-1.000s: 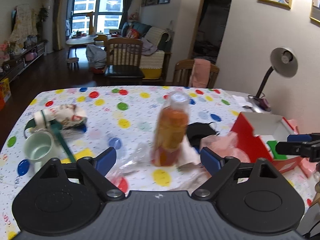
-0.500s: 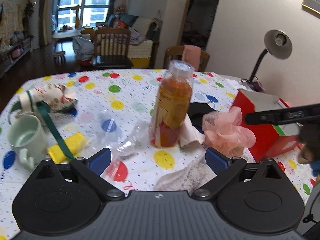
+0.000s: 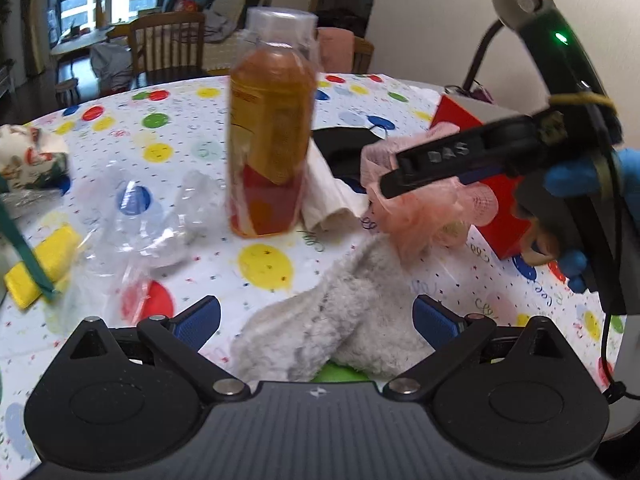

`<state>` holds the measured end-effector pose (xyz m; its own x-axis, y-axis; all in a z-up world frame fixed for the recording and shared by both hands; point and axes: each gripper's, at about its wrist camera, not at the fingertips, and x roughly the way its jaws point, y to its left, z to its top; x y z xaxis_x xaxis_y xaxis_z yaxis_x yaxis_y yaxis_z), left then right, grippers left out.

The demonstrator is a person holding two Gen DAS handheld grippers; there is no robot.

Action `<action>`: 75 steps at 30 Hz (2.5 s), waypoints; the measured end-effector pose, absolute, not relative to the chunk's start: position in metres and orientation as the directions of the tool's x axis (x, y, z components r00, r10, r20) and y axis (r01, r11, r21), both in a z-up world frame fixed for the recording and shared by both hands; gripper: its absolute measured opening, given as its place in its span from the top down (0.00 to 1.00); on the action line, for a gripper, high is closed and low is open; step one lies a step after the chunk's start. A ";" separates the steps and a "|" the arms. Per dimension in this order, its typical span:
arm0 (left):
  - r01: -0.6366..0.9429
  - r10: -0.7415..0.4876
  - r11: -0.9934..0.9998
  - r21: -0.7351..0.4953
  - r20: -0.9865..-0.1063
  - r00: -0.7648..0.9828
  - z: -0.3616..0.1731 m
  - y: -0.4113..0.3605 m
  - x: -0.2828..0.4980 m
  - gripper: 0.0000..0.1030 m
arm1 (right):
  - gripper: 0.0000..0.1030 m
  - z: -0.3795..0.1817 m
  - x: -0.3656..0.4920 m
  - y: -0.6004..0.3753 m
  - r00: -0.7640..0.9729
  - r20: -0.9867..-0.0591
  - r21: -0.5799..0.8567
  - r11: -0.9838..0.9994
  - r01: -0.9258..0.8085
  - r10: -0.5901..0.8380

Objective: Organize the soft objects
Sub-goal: 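Grasp the pink mesh bath puff with the right tool while the left tool grasps the white towel, then carry the puff with the right tool while the left tool carries the towel to the box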

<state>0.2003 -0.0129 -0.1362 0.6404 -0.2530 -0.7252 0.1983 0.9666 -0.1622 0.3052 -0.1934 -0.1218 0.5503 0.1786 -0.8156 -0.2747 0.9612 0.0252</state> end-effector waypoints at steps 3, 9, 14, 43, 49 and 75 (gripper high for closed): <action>0.227 -0.266 0.961 -0.154 -0.736 0.623 -0.144 -0.021 0.205 0.00 | 0.01 -0.131 0.312 -0.193 0.528 -0.833 0.024 0.964 -0.266 0.166; 0.252 -0.241 0.962 -0.108 -0.772 0.589 -0.163 -0.032 0.215 0.00 | 0.03 -0.145 0.321 -0.191 0.499 -0.856 0.000 0.965 -0.262 0.136; 0.261 -0.215 0.963 -0.071 -0.786 0.579 -0.172 -0.038 0.217 0.01 | 0.11 -0.150 0.322 -0.190 0.487 -0.864 -0.016 0.961 -0.276 0.125; 0.133 -0.155 0.987 -0.092 -0.774 0.614 -0.132 -0.015 0.209 0.76 | 0.66 -0.100 0.287 -0.207 0.573 -0.790 0.042 0.951 -0.306 0.219; 0.113 -0.162 0.987 -0.116 -0.762 0.627 -0.107 -0.011 0.203 0.75 | 0.66 -0.070 0.266 -0.220 0.596 -0.766 0.053 0.948 -0.315 0.240; 0.140 -0.205 0.979 -0.150 -0.697 0.687 -0.018 -0.063 0.218 0.75 | 0.64 0.019 0.230 -0.301 0.634 -0.711 0.147 0.946 -0.290 0.304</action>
